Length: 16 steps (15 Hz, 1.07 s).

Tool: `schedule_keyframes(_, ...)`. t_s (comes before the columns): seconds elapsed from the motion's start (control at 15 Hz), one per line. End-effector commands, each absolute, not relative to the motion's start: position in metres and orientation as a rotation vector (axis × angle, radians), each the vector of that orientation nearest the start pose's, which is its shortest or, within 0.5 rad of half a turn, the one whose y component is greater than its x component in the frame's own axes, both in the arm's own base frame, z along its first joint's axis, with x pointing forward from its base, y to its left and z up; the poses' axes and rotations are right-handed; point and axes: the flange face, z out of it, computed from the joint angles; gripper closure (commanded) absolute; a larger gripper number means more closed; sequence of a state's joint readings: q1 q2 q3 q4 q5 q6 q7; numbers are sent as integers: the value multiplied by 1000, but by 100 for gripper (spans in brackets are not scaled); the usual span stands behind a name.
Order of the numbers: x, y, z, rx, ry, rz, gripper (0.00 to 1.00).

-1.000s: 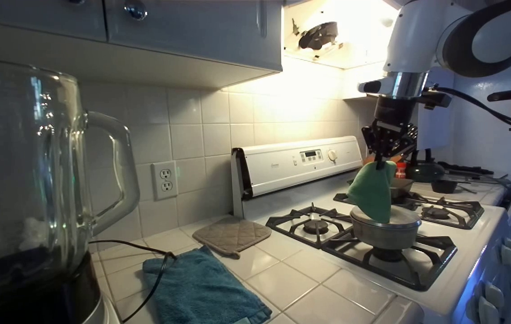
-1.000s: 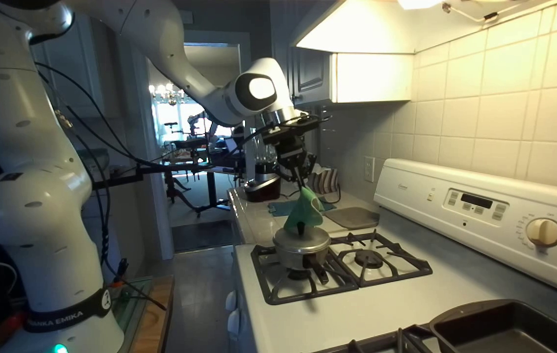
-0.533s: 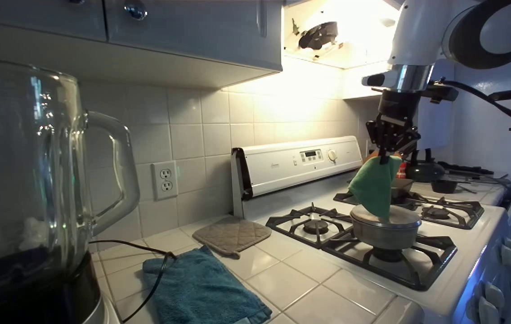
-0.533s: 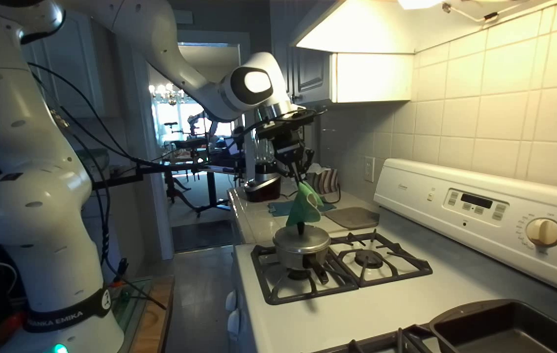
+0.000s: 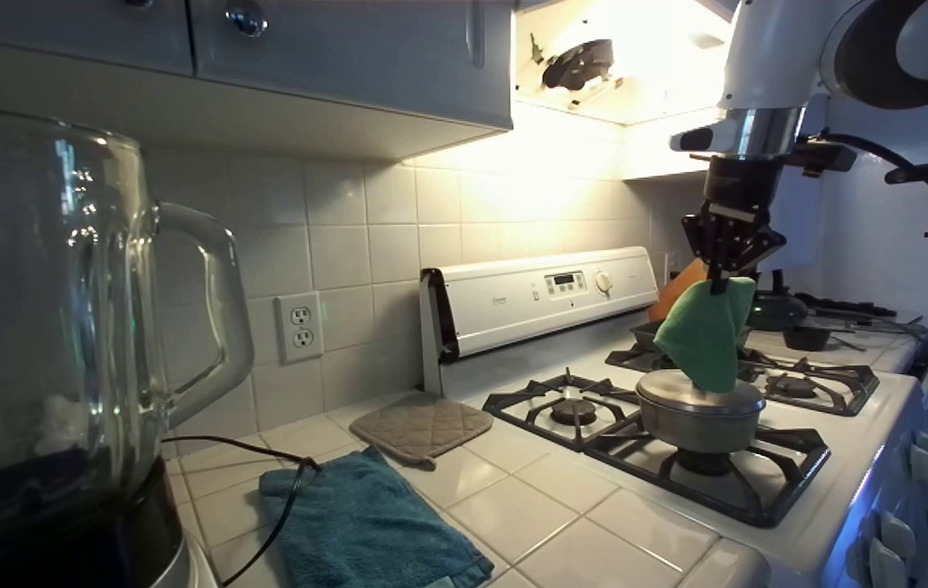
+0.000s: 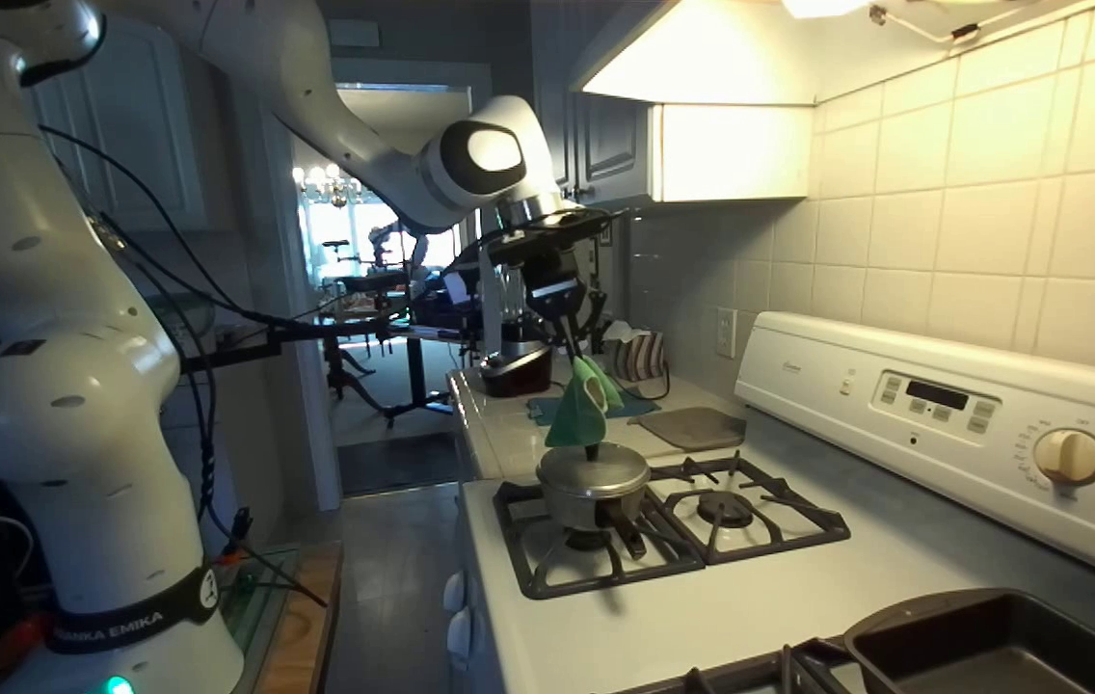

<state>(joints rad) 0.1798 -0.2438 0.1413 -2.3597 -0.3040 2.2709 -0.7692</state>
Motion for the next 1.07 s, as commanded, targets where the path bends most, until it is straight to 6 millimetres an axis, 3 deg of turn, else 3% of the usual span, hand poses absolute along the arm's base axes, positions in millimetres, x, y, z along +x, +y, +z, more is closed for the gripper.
schedule_keyframes(0.0,460,136,434,-2797,-2033,-125,99)
schedule_keyframes(1.0,489,139,402,-2763,-2032,-113,99)
